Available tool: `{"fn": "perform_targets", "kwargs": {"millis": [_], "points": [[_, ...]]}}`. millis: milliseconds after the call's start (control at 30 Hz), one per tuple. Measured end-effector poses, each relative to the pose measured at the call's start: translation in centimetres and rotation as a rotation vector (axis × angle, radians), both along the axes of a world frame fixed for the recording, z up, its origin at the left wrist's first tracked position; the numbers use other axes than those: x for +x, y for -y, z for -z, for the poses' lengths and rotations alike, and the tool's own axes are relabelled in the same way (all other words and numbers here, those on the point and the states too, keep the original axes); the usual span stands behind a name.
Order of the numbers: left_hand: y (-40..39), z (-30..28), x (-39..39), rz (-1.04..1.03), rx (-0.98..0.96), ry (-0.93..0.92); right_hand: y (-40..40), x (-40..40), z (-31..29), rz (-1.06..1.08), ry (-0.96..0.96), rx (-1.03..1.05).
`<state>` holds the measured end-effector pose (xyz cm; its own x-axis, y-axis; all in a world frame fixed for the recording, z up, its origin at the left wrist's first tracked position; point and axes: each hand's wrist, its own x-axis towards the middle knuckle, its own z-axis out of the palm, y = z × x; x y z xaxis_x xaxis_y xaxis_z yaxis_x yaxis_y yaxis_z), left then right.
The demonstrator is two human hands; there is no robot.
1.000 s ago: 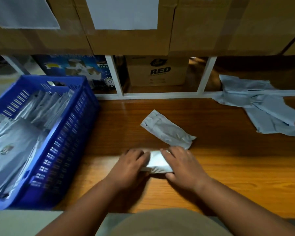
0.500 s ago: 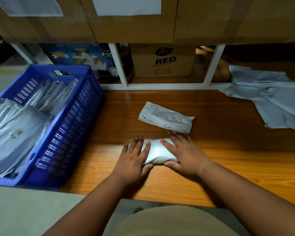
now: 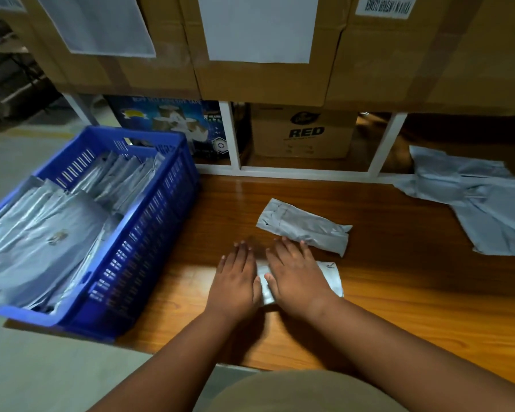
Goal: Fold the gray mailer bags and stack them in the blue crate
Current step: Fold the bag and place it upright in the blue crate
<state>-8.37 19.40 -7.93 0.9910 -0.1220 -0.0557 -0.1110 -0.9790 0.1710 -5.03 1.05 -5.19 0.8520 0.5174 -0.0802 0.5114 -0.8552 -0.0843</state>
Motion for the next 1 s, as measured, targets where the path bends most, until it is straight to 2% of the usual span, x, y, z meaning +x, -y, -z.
{"fn": "perform_targets", "kwargs": {"millis": [100,300,500,1000], "points": [[0.6,1.5,0.5,-0.067,-0.051,-0.035,-1.1,0.7,1.7,0.037,-0.014,-0.05],[0.6,2.9,0.6,-0.039,-0.015,-0.039,-1.6,0.1,4.2,0.099,-0.026,-0.105],[0.7,2.5,0.9,-0.024,0.013,-0.054,-1.6,0.4,5.0,0.11,-0.05,-0.03],[0.9,1.9,0.7,-0.027,0.047,-0.075,-1.7,0.5,4.2,0.112,-0.113,-0.017]]}}
